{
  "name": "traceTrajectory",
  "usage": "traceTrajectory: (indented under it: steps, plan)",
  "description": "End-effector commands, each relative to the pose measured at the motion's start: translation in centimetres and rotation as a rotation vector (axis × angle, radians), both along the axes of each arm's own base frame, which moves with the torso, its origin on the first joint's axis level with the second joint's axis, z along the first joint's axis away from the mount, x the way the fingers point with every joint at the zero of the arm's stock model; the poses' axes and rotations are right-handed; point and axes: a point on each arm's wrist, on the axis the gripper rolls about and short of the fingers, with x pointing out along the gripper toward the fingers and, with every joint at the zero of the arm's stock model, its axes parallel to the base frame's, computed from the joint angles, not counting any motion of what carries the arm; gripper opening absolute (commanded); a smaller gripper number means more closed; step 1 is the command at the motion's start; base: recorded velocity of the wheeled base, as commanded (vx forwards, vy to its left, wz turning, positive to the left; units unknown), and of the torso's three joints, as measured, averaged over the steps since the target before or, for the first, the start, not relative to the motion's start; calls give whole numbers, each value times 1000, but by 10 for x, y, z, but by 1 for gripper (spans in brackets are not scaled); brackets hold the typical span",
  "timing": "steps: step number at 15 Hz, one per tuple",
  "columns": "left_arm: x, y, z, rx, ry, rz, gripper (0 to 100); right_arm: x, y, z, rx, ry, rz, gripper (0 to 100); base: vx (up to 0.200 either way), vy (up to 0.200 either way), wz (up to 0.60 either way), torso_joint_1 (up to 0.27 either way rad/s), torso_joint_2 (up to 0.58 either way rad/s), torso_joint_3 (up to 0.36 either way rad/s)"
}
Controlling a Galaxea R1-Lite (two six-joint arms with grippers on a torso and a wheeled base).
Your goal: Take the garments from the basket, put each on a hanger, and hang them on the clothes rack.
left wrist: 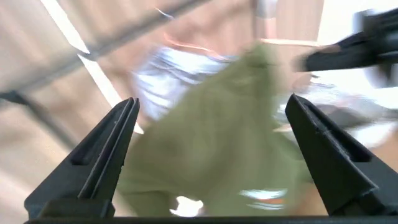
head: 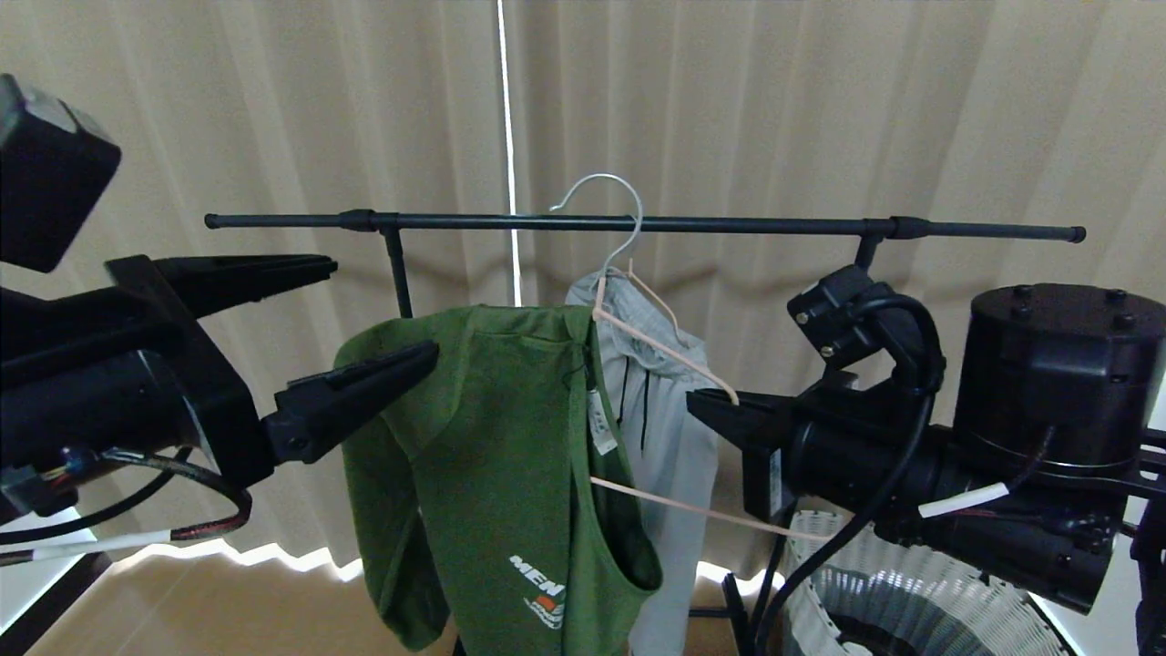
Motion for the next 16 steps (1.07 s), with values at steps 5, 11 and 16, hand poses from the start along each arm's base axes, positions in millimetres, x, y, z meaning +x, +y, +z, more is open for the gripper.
traceTrajectory:
  steps: [5,11,16]
  plan:
    - [22,-4,-17,288,-119,5,100,1,-12,3,0,-14,56,0,0,0,0,0,0,0]
    - [49,-18,-33,376,-144,-6,100,-5,-12,-4,-32,-44,105,0,0,0,0,0,0,0]
    - [57,-20,-40,388,-152,0,100,-13,-9,-5,-14,-93,157,0,0,0,0,0,0,0]
